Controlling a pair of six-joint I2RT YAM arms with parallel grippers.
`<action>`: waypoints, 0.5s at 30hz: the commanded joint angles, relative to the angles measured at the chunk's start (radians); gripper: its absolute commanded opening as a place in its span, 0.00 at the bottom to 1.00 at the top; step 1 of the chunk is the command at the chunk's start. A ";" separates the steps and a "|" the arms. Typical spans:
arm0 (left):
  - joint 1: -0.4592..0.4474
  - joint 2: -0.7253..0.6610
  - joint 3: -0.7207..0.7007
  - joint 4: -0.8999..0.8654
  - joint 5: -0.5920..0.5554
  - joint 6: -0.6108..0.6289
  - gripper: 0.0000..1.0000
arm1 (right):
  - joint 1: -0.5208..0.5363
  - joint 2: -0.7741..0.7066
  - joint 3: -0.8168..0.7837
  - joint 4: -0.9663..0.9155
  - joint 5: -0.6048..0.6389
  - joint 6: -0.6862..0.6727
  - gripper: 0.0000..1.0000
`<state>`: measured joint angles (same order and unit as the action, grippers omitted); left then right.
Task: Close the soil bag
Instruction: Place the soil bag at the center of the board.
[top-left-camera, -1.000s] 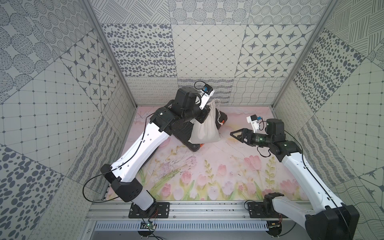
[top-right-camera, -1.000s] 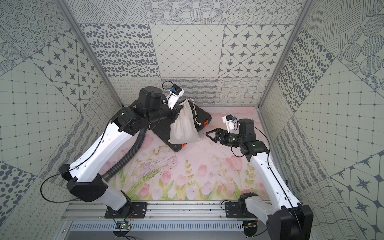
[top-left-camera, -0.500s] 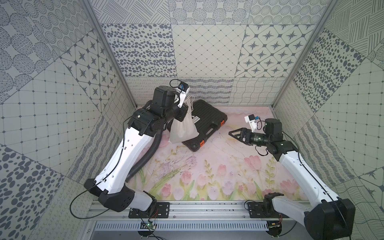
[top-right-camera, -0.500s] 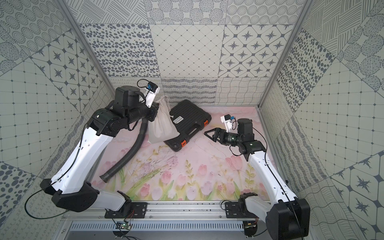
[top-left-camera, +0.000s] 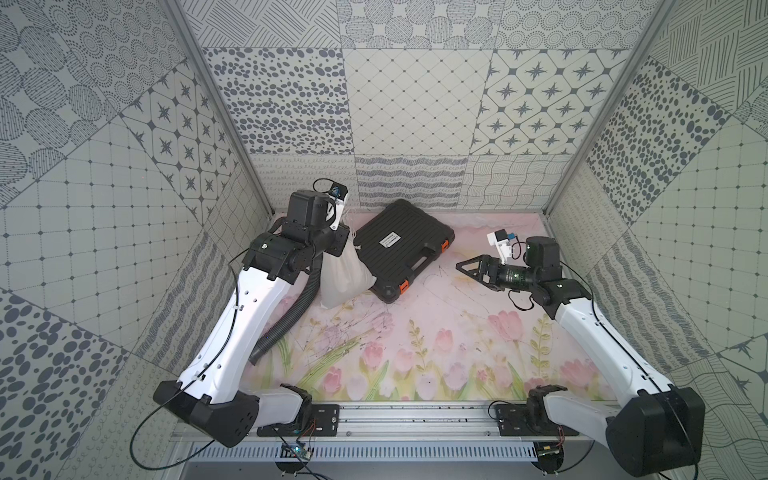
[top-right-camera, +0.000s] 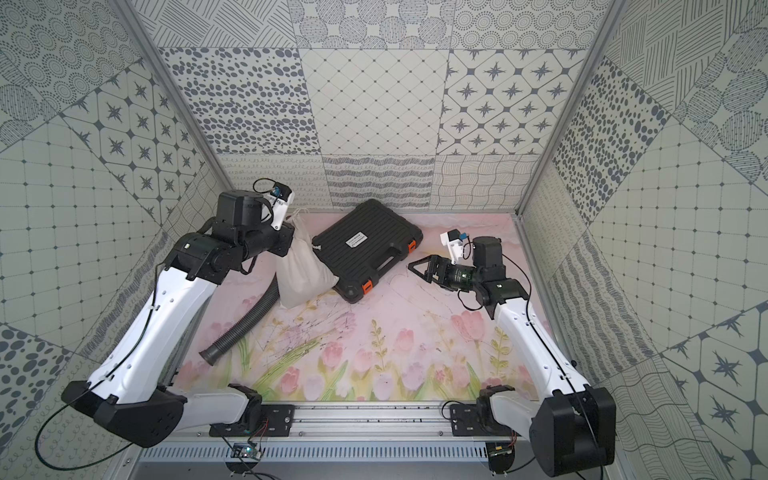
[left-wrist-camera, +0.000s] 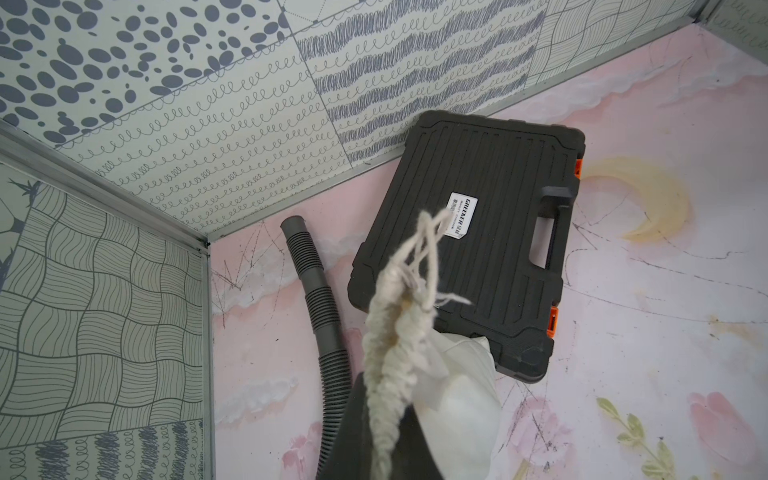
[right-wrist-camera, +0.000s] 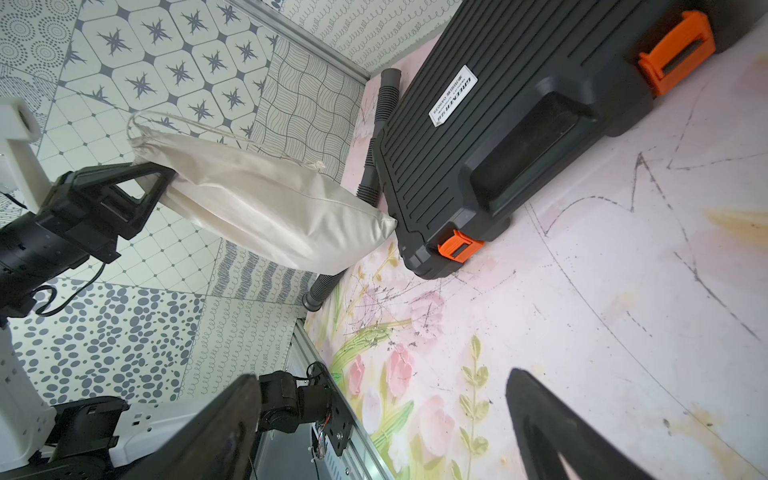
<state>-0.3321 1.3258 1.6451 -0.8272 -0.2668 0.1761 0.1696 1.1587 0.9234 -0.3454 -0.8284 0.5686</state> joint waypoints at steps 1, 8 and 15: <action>0.020 -0.030 -0.045 0.155 -0.015 -0.012 0.00 | 0.001 0.008 -0.008 0.039 0.010 -0.002 0.97; 0.047 -0.129 -0.135 0.216 -0.103 0.086 0.00 | 0.007 0.024 -0.004 0.041 0.016 0.008 0.97; 0.051 -0.184 -0.259 0.220 -0.043 0.024 0.00 | 0.034 0.061 0.017 0.041 0.027 0.012 0.97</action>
<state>-0.2924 1.1782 1.4403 -0.7433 -0.3134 0.2100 0.1898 1.2007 0.9234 -0.3397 -0.8131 0.5732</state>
